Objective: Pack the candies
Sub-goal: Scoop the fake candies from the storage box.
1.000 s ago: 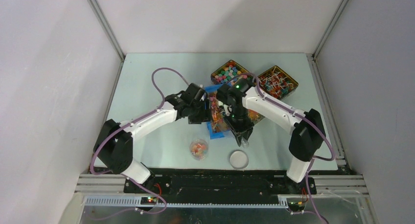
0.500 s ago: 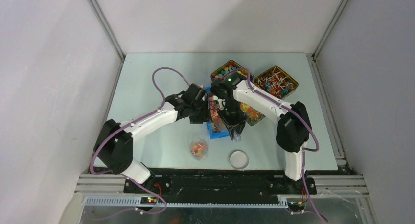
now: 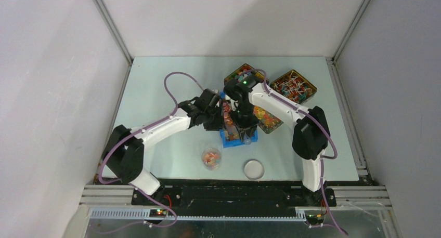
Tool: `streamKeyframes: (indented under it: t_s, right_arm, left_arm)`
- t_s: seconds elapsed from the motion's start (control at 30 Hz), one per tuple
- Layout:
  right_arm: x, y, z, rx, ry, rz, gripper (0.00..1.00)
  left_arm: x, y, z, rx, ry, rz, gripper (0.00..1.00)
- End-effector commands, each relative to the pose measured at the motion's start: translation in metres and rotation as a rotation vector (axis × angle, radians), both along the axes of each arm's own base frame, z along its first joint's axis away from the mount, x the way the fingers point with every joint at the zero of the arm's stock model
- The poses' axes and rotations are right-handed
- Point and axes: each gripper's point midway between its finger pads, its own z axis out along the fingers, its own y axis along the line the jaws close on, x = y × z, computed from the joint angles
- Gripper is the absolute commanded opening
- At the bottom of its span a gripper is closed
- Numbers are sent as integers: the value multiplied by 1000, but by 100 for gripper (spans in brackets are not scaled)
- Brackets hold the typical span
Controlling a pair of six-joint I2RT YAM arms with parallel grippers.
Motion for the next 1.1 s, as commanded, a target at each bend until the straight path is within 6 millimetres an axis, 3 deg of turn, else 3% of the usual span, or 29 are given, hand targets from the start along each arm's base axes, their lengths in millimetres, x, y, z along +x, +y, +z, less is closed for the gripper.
streamKeyframes:
  t_s: [0.0, 0.37, 0.67, 1.07]
  right_arm:
    - [39, 16, -14, 50, -154, -14, 0]
    - [41, 16, -42, 81, -215, 26, 0]
    - [38, 17, -43, 119, -235, 37, 0]
    - [28, 7, -32, 107, -239, 34, 0]
  left_arm:
    - [5, -7, 5, -12, -22, -15, 39]
    - [2, -9, 7, -23, -16, -18, 37]
    - [4, -6, 33, -107, -42, 22, 61]
    - [10, 37, 64, -200, -109, 162, 71]
